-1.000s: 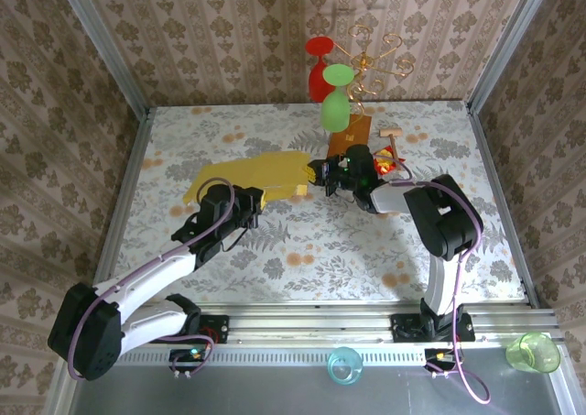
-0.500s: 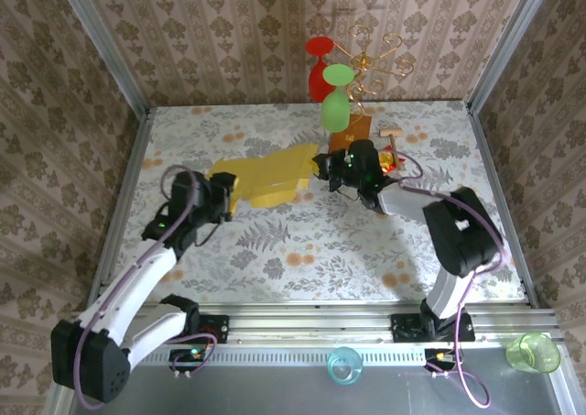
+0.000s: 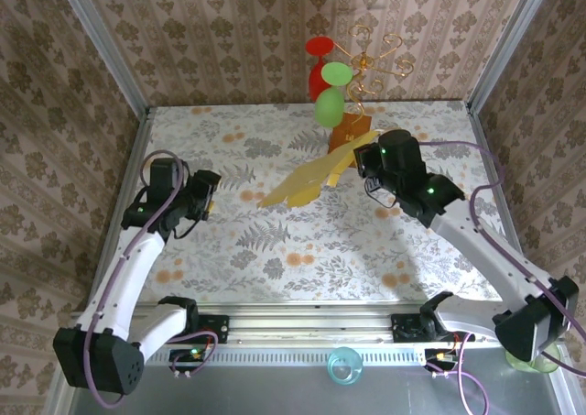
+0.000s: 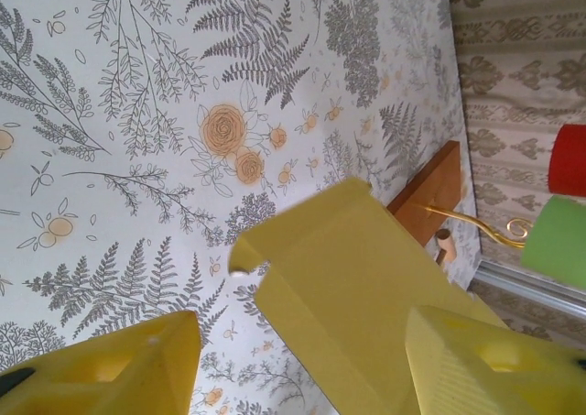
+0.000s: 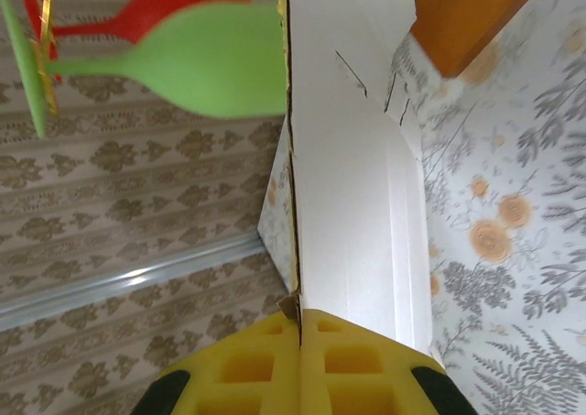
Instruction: Fold the paper box
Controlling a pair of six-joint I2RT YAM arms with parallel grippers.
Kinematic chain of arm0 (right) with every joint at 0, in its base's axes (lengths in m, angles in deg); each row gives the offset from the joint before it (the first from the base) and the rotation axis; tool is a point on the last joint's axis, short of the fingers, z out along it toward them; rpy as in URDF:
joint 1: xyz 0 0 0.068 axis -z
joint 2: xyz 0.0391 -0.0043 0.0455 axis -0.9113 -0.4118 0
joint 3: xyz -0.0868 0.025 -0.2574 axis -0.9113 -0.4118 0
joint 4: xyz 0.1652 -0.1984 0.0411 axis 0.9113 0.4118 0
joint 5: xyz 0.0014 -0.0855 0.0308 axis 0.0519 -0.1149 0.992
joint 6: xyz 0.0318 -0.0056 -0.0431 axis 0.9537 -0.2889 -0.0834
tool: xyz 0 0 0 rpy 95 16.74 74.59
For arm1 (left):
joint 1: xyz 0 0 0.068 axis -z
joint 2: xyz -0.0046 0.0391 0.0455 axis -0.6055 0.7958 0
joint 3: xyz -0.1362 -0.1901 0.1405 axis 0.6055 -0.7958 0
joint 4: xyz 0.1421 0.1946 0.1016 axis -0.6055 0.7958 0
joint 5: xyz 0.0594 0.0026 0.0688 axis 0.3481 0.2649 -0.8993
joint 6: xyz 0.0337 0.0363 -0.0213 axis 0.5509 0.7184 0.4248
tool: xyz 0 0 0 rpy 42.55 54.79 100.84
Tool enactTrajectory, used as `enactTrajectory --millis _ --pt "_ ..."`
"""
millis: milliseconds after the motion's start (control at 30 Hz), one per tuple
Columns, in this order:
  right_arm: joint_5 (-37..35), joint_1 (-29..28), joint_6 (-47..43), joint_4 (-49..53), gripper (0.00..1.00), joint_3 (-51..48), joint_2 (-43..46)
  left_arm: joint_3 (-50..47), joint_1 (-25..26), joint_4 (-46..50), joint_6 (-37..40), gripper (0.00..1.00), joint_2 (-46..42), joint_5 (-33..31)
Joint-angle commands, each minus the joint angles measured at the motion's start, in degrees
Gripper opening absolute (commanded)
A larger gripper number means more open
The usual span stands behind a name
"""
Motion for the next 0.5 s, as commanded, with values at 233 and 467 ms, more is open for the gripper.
enactTrajectory --millis 233,467 --pt "-13.8 -2.9 4.9 24.5 0.0 14.3 -1.9 4.4 3.5 -3.2 2.1 0.55 4.6 2.5" --pt "-13.9 -3.5 8.5 36.4 0.0 26.6 -8.3 4.4 4.2 -4.0 1.7 0.51 4.6 3.0"
